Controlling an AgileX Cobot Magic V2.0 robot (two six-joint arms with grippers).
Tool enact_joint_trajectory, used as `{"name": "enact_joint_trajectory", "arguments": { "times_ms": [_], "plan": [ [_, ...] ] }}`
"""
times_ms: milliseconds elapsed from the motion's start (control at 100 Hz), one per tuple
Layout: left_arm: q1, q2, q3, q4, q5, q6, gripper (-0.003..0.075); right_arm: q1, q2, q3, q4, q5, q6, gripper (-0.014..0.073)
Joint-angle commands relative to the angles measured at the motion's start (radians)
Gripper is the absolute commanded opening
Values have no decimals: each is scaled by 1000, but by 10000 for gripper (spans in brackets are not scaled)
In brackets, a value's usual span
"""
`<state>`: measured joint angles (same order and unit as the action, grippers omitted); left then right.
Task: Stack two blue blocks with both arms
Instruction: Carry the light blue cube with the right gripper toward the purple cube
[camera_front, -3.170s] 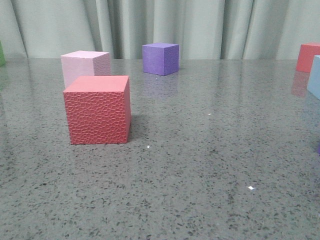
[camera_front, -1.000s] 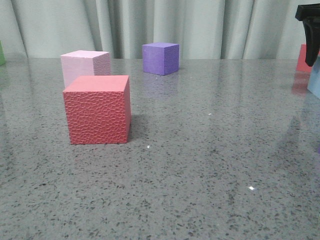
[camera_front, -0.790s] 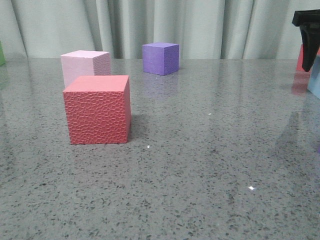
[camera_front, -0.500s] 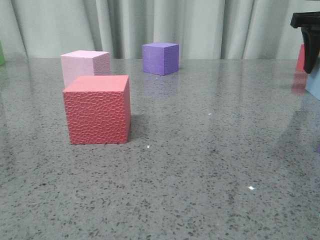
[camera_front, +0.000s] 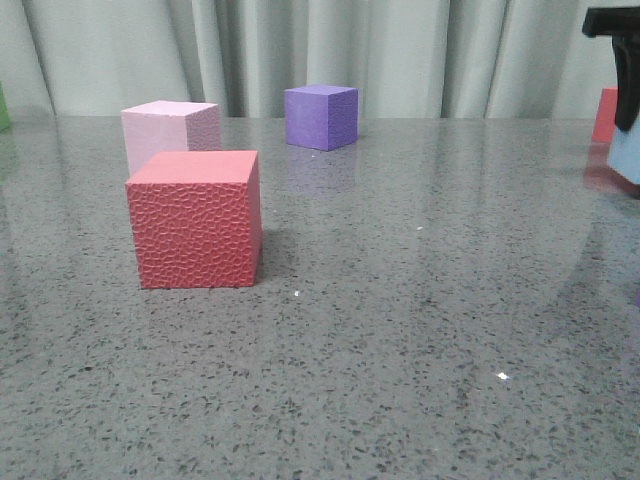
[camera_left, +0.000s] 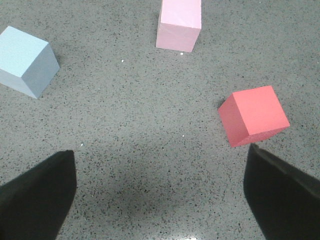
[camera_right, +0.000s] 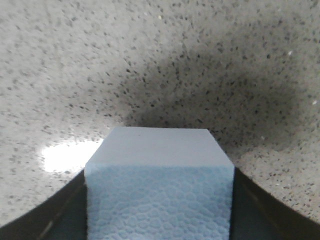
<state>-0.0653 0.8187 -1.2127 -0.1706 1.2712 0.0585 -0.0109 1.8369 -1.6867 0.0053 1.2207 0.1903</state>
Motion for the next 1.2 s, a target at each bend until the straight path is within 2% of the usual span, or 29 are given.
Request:
{"name": "enact_joint_trajectory", "arguments": {
  "times_ms": [0,310,810,1190],
  "plan": [
    [-7,3,-31,-23,3,-5,640,14,-52,-74,9,18,-2,374],
    [-7,3,-31,-23,3,-5,640,151,-52,-219,9,52,41,374],
    [-7,3,-31,-23,3,-5,640,392,-3,-230,9,26,186,374],
    [-7,3,-31,-23,3,-5,640,487,93,-314,-22,25,275,374]
  ]
}}
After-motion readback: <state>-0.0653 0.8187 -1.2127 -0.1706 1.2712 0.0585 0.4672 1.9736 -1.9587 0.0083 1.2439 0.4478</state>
